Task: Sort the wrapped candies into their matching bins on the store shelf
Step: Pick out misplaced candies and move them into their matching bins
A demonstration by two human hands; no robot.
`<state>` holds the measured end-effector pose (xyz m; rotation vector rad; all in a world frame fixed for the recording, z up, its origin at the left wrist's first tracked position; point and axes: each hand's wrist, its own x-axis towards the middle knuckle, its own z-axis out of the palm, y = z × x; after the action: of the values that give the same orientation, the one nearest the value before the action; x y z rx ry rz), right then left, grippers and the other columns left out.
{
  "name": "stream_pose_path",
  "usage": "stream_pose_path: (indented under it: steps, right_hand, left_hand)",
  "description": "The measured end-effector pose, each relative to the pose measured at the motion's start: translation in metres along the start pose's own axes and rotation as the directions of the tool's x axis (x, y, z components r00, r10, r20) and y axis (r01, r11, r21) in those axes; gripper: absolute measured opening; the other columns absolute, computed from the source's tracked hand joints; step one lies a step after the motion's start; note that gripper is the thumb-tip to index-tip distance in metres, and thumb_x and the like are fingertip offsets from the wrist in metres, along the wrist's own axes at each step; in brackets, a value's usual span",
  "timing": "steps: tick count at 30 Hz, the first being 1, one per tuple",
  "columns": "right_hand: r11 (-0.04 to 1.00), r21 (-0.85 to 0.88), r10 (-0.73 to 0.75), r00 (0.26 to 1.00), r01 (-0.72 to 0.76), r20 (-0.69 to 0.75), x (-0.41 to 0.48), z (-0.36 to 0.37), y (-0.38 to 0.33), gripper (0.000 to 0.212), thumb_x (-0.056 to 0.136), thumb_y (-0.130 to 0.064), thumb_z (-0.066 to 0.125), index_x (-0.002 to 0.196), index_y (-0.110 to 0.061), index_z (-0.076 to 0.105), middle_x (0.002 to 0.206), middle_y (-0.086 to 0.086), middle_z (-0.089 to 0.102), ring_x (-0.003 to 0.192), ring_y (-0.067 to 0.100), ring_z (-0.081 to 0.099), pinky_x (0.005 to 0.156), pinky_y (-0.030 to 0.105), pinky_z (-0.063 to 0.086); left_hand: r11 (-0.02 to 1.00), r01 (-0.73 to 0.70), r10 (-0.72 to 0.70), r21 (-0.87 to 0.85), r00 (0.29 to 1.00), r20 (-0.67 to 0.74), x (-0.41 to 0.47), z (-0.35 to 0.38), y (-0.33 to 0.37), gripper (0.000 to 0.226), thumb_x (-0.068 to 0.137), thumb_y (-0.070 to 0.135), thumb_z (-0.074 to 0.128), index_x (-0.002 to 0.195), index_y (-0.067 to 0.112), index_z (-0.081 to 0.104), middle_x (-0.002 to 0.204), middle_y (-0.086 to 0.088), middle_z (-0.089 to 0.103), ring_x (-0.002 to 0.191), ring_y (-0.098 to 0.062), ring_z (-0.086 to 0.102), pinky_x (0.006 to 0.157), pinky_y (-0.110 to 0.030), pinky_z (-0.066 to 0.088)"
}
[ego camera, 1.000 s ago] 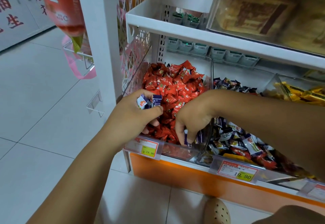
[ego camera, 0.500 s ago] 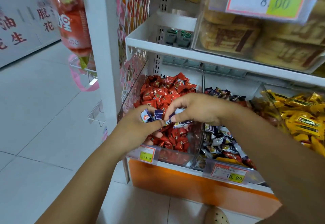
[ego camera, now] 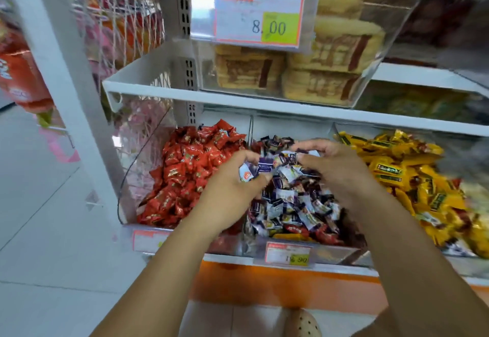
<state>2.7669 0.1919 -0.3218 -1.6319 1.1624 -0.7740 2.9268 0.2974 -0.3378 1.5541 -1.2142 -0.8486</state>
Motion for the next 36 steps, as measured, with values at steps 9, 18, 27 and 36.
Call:
stream_pose_path:
  steps: [9,18,27,36]
  right_hand:
    - [0.996,-0.06,0.061,0.997,-0.064,-0.047,0.009,-0.025,0.012,0.025,0.096,-0.017,0.054,0.1,-0.035,0.07,0.111,-0.01,0.065,0.098,0.016,0.061,0.089,0.036,0.053]
    - [0.992,-0.123,0.026,0.998,-0.032,-0.049,0.005,-0.023,0.005,0.026,0.099,-0.017,0.049,0.109,-0.032,0.068,0.114,-0.009,0.062,0.11,0.016,0.058,0.068,0.014,0.042]
    - [0.912,-0.287,-0.233,0.946,0.292,0.225,-0.011,0.013,-0.017,0.025,0.097,-0.015,0.053,0.101,-0.036,0.066,0.089,-0.027,0.065,0.073,-0.008,0.057,0.059,0.003,0.038]
    - [0.538,-0.635,-0.08,0.783,0.555,0.617,0.014,0.096,-0.035,0.028,0.095,-0.015,0.056,0.112,-0.035,0.067,0.11,-0.018,0.067,0.092,0.005,0.062,0.08,0.018,0.045]
  left_hand:
    - [0.845,-0.202,0.219,0.495,0.975,0.022,0.032,0.054,-0.003,0.047,0.084,0.012,0.069,0.124,0.029,0.049,0.13,0.002,0.048,0.115,-0.015,0.049,0.089,-0.019,0.037]
    - [0.853,-0.267,0.208,0.449,0.962,0.176,0.027,0.025,0.0,0.076,0.085,0.031,0.07,0.146,0.046,0.027,0.153,0.018,0.027,0.143,-0.004,0.017,0.113,-0.024,0.018]
    - [0.783,-0.102,0.182,0.614,0.981,-0.07,-0.016,-0.071,-0.047,0.043,0.089,0.023,0.066,0.131,0.028,0.056,0.142,0.007,0.049,0.136,-0.007,0.035,0.104,-0.006,0.016]
    - [0.766,0.041,-0.024,0.641,0.999,-0.036,-0.041,-0.096,-0.086,0.058,0.089,0.042,0.061,0.143,0.034,0.041,0.158,0.01,0.017,0.144,-0.007,0.019,0.111,-0.017,0.016]
